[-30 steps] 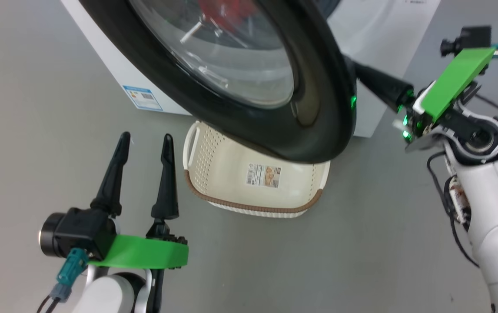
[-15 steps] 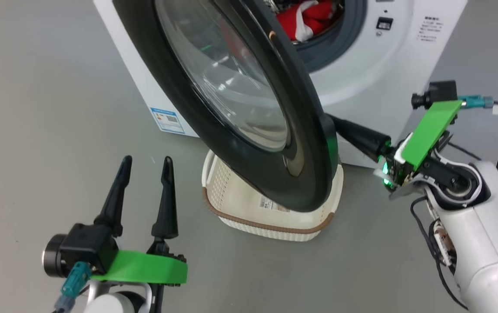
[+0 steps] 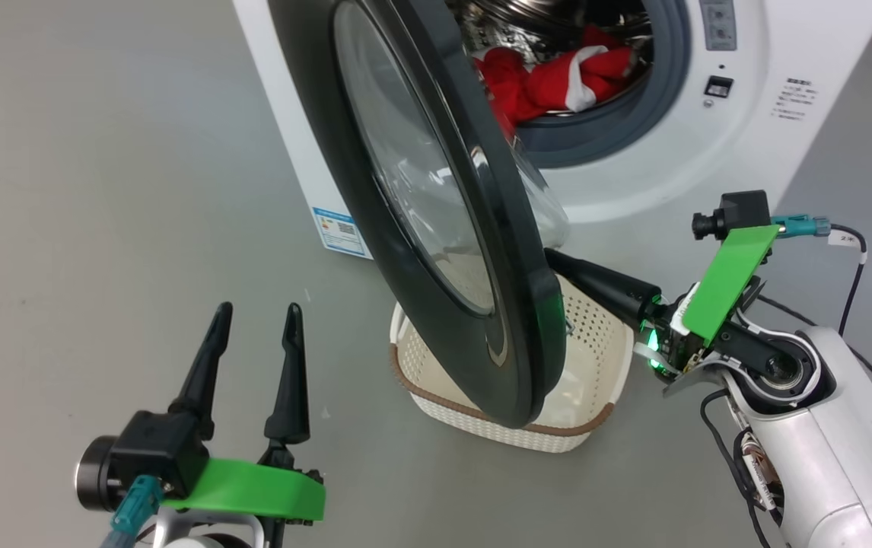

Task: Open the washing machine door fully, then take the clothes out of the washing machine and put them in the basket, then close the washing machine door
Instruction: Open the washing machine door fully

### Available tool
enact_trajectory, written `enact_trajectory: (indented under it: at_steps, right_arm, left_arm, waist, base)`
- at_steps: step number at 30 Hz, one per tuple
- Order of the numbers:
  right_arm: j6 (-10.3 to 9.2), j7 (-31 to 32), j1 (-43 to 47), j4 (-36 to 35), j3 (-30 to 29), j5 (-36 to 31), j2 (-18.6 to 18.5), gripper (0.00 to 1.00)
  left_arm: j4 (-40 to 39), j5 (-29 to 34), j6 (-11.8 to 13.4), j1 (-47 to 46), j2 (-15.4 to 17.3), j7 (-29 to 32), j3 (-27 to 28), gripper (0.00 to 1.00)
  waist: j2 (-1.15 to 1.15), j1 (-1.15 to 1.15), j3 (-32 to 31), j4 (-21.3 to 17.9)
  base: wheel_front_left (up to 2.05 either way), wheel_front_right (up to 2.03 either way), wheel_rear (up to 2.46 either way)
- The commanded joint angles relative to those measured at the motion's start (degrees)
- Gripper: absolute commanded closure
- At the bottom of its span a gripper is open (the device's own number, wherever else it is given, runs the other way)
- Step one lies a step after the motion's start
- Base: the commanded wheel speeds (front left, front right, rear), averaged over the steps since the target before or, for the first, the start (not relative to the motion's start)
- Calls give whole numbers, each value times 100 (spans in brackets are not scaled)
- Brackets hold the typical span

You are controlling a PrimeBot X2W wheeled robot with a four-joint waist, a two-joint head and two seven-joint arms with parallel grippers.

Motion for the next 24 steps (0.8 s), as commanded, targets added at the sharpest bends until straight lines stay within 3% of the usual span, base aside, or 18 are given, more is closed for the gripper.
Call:
enact_trajectory:
  at_steps: [1, 24]
  right_arm:
    - [44, 74, 15, -203, 135, 96, 125, 100]
    - [44, 43, 269, -243, 507, 252, 232, 100]
  left_arm:
    - [-163, -35, 65, -69, 145, 14, 189, 0]
    - [-193, -90, 105, 20, 151, 92, 53, 0]
  waist:
    - [0, 0, -68, 112]
    - [0, 0, -260, 723]
  base:
    - [0, 0, 0]
    - [0, 0, 0]
